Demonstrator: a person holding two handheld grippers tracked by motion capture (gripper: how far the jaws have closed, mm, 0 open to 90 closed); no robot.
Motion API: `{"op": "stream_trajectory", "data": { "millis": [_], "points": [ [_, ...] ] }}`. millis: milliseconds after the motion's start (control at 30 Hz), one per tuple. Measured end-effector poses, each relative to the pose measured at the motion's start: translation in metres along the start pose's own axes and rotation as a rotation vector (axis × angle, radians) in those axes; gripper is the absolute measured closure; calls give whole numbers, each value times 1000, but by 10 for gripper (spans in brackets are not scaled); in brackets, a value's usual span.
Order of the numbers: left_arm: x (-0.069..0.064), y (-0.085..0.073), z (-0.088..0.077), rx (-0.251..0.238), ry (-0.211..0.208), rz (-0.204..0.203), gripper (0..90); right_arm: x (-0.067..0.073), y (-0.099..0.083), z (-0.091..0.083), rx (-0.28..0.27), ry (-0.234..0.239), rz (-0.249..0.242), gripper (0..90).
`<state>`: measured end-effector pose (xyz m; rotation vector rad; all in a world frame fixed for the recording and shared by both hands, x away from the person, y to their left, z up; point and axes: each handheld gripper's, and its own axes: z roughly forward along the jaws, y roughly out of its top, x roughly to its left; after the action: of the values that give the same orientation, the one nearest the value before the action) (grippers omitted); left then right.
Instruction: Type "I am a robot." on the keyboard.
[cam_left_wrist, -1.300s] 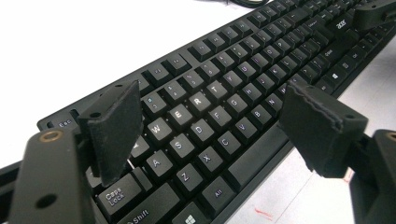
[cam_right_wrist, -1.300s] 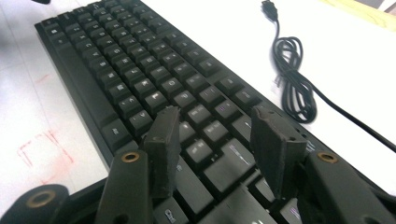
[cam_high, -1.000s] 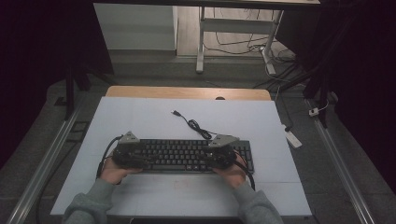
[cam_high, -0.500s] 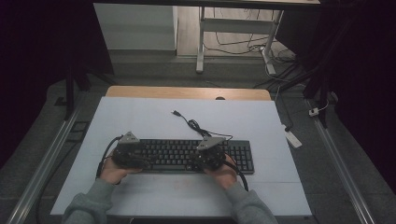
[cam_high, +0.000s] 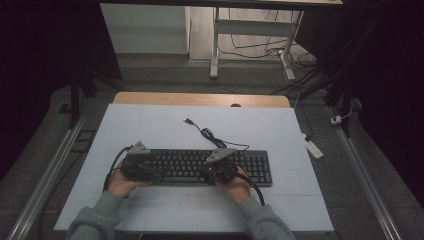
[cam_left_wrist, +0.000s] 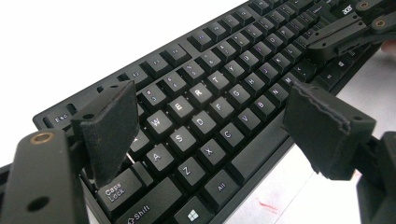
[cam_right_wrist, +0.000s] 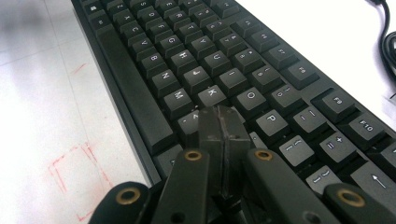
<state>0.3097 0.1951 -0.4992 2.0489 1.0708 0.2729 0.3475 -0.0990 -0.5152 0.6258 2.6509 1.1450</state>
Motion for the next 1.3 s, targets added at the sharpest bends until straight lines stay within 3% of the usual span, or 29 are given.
{"op": "stream_trajectory", "data": {
  "millis": [167,233,433,600,667,900,1300],
  "points": [
    [0,0,0,3,3,2,187,1,0,0,8,-10,-15,894],
    [0,0,0,1,3,0,187,1,1,-3,-19,-12,-15,892],
    [0,0,0,-2,5,1,187,-7,0,-20,-87,-62,6,676],
    [0,0,0,-3,5,2,187,-14,-7,-30,-105,-79,21,585],
    [-1,0,-1,-12,-15,-3,186,-16,-9,-32,-107,-82,24,569],
    [-4,2,-2,-19,-16,7,187,-21,-14,-41,-106,-106,34,549],
    [-5,1,-5,-30,-20,16,188,-34,-35,-71,-119,-159,83,535]
  ]
}}
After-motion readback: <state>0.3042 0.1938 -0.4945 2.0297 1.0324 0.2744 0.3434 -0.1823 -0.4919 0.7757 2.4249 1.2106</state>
